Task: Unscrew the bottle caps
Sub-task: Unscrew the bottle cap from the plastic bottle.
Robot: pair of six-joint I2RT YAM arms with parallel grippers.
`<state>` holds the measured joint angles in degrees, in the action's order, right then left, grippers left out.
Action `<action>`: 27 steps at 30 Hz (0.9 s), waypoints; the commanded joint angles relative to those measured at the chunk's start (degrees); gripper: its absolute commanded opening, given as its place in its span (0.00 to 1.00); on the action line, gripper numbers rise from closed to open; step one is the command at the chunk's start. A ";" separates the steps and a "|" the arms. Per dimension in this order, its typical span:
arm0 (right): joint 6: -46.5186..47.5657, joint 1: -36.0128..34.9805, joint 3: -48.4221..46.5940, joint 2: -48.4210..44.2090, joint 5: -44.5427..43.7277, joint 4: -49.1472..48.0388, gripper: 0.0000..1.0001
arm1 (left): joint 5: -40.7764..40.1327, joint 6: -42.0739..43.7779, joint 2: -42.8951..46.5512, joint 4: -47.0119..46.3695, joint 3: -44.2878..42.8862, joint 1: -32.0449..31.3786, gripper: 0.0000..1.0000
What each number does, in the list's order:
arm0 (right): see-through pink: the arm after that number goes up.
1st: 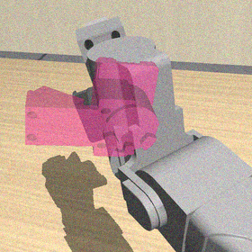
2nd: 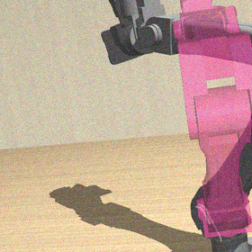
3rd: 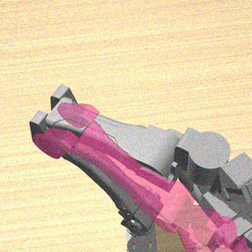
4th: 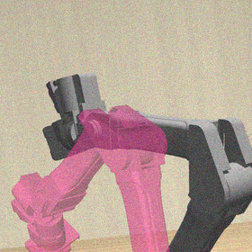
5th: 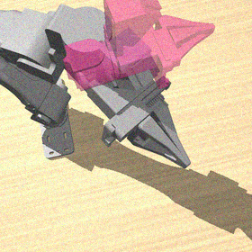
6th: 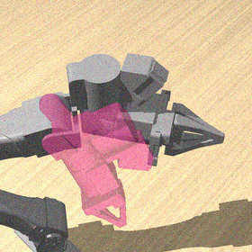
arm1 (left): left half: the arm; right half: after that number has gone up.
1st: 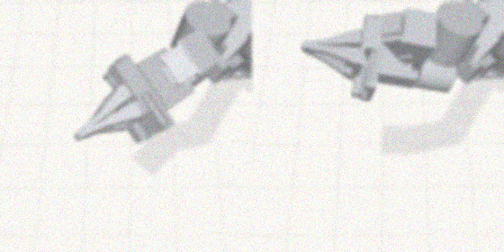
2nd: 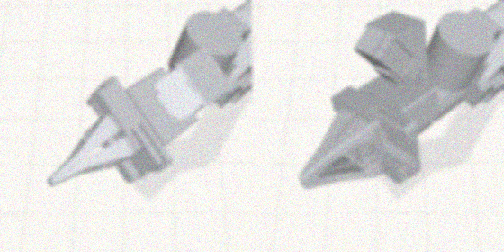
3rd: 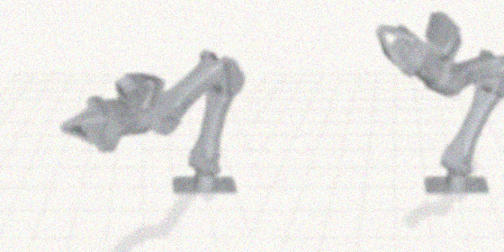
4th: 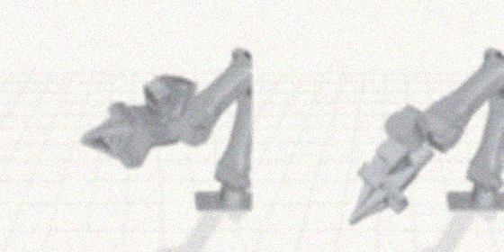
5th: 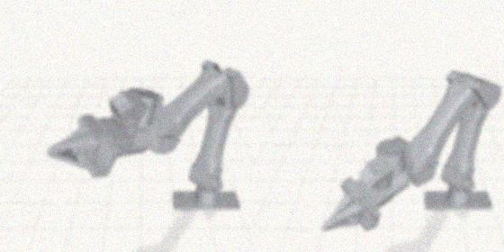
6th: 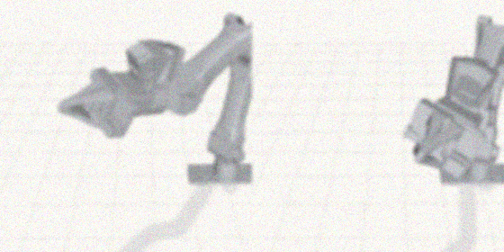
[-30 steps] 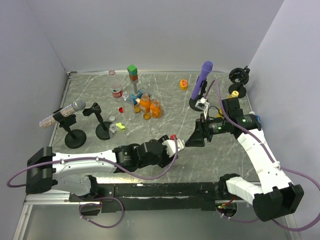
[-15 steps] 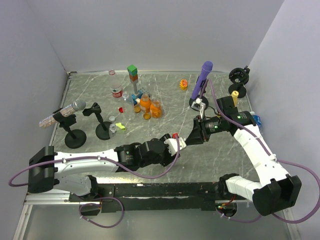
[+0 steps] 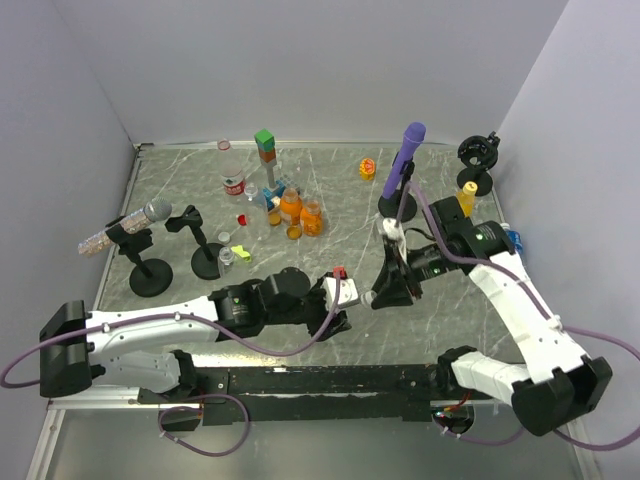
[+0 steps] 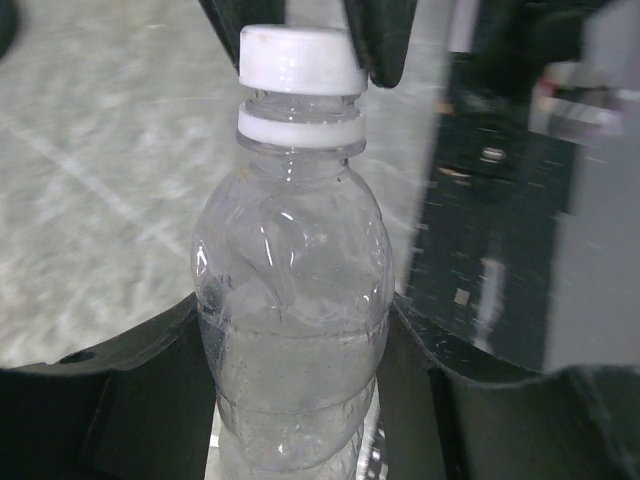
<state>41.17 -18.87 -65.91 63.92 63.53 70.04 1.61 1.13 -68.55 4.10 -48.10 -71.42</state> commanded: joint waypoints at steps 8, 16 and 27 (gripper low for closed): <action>28.89 -7.05 -0.01 -8.11 -3.50 2.11 0.12 | 24.68 3.36 0.27 4.43 -2.53 6.20 0.29; 14.66 -7.05 1.58 -10.57 -5.86 -5.34 0.36 | 17.83 2.92 0.53 3.20 -1.65 6.20 0.27; -24.77 -1.70 -0.90 -18.30 -15.97 -16.06 0.99 | -5.09 -3.21 2.46 0.48 -0.16 0.42 0.26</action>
<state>37.91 -23.68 -66.96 49.36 51.77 61.89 8.75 1.85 -68.01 7.97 -48.53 -67.11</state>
